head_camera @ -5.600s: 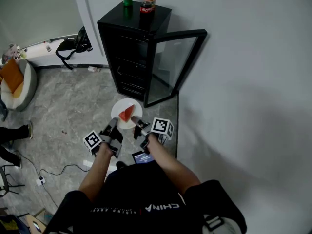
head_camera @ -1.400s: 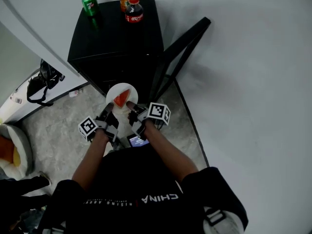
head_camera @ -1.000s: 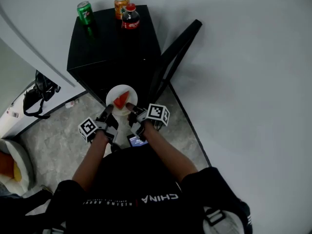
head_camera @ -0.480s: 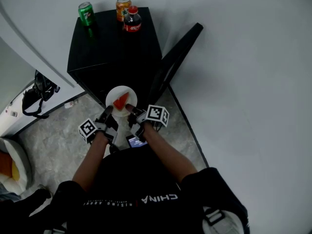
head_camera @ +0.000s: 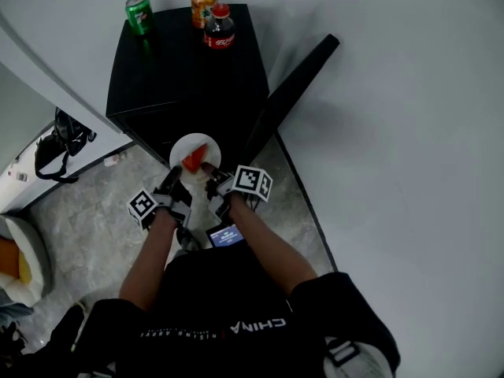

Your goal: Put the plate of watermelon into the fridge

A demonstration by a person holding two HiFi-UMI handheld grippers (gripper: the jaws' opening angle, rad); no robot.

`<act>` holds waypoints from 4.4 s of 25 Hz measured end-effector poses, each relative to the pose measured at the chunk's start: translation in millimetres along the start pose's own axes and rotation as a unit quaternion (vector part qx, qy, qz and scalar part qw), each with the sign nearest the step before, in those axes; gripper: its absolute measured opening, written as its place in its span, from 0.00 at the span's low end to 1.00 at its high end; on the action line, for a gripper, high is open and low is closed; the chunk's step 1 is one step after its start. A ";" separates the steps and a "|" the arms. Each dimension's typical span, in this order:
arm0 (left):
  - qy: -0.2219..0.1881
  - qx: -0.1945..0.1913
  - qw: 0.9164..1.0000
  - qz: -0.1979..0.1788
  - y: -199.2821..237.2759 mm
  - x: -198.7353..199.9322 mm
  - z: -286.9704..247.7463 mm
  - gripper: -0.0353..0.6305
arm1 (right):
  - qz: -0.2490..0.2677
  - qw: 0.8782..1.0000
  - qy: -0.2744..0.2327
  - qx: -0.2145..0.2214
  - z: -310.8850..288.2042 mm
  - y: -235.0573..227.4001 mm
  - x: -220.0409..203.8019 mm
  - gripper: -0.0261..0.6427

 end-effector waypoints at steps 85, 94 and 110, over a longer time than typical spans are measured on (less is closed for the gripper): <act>0.153 0.158 0.878 -0.425 133.0 58.9 -180.9 0.09 | 0.454 0.857 -0.024 -0.243 -165.0 -106.3 109.9 0.09; 0.206 0.077 0.883 -0.416 114.6 47.6 -167.3 0.07 | 0.476 0.851 -0.003 -0.221 -151.6 -92.5 110.1 0.09; 0.196 -0.075 0.858 -0.468 -46.5 -21.5 -46.3 0.07 | 0.465 0.878 0.059 -0.096 2.9 27.0 18.2 0.07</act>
Point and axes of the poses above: the fingertips, and each gripper's own axes: z backward along the fingers, y to its left, x out of its top, the point moved 3 cm from there along z, backward along the fingers, and after that the axes turned 6 degrees about -z, right-handed, at the moved point
